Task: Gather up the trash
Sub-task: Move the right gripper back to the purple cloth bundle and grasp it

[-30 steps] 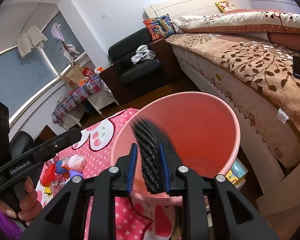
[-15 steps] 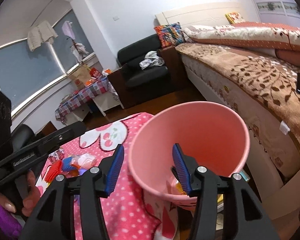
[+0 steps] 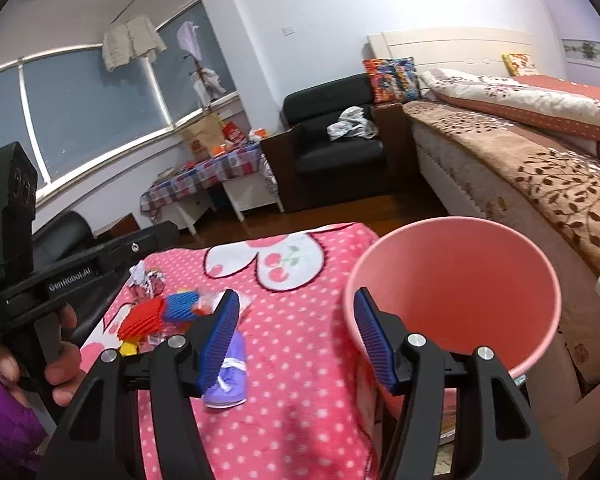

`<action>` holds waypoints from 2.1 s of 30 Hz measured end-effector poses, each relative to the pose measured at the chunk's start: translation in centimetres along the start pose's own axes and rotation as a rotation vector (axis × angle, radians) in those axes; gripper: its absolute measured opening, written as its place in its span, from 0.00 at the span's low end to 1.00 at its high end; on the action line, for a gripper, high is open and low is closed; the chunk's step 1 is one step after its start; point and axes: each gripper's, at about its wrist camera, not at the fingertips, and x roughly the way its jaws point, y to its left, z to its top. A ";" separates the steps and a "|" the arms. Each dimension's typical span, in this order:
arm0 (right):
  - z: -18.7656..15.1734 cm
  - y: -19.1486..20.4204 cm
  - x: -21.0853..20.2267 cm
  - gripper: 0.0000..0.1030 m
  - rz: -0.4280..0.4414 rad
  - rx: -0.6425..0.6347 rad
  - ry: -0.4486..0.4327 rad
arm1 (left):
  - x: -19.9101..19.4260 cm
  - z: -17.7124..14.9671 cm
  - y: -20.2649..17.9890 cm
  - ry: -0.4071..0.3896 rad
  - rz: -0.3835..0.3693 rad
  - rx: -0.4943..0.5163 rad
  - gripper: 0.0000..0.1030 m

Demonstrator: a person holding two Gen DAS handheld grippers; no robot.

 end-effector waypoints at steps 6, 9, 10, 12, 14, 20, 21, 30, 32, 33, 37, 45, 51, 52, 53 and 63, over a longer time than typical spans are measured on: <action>-0.7 2.3 1.1 0.61 0.018 -0.040 0.032 | -1.9 -0.6 2.3 -0.024 0.018 -0.015 0.27; -0.9 2.9 1.7 0.61 0.022 -0.052 0.048 | -2.6 -0.9 3.2 -0.017 0.027 -0.016 0.27; -1.0 3.1 2.0 0.61 0.024 -0.055 0.056 | -2.7 -1.1 3.6 -0.007 0.024 -0.026 0.27; -1.3 3.5 2.4 0.61 0.029 -0.060 0.072 | -2.7 -1.4 4.1 0.016 0.032 -0.047 0.27; -1.7 4.0 3.0 0.61 0.035 -0.067 0.094 | -2.4 -2.0 4.6 0.055 0.031 -0.066 0.27; -2.4 4.3 4.0 0.61 0.033 -0.074 0.130 | -1.0 -5.0 4.3 0.150 -0.015 -0.052 0.27; -2.4 4.2 4.2 0.61 0.032 -0.072 0.134 | -0.6 -5.5 4.2 0.170 -0.017 -0.051 0.27; -2.9 4.1 4.9 0.61 0.029 -0.067 0.163 | 2.8 -9.1 2.9 0.334 -0.017 0.031 0.27; -3.1 4.0 5.0 0.61 0.032 -0.062 0.175 | 3.1 -9.7 2.9 0.347 -0.007 0.042 0.27; -3.1 4.0 5.0 0.61 0.031 -0.063 0.178 | 3.3 -9.8 2.9 0.355 -0.007 0.043 0.27; -3.4 4.3 5.5 0.61 0.028 -0.069 0.194 | 3.7 -10.2 3.2 0.368 0.001 0.059 0.10; -4.0 5.2 7.4 0.61 0.050 -0.063 0.258 | 2.0 -9.5 4.8 0.306 -0.031 0.000 0.04; -4.6 5.9 9.5 0.60 0.054 -0.061 0.330 | -0.1 -8.6 6.1 0.234 -0.051 -0.047 0.04; -4.8 6.1 9.8 0.60 0.054 -0.059 0.344 | -0.4 -8.5 6.4 0.226 -0.058 -0.060 0.04; -4.9 6.1 10.1 0.58 0.053 -0.058 0.355 | -0.6 -8.5 6.6 0.218 -0.064 -0.069 0.04; -6.3 6.4 12.3 0.35 0.020 -0.048 0.466 | -2.2 -7.5 7.5 0.150 -0.100 -0.092 0.04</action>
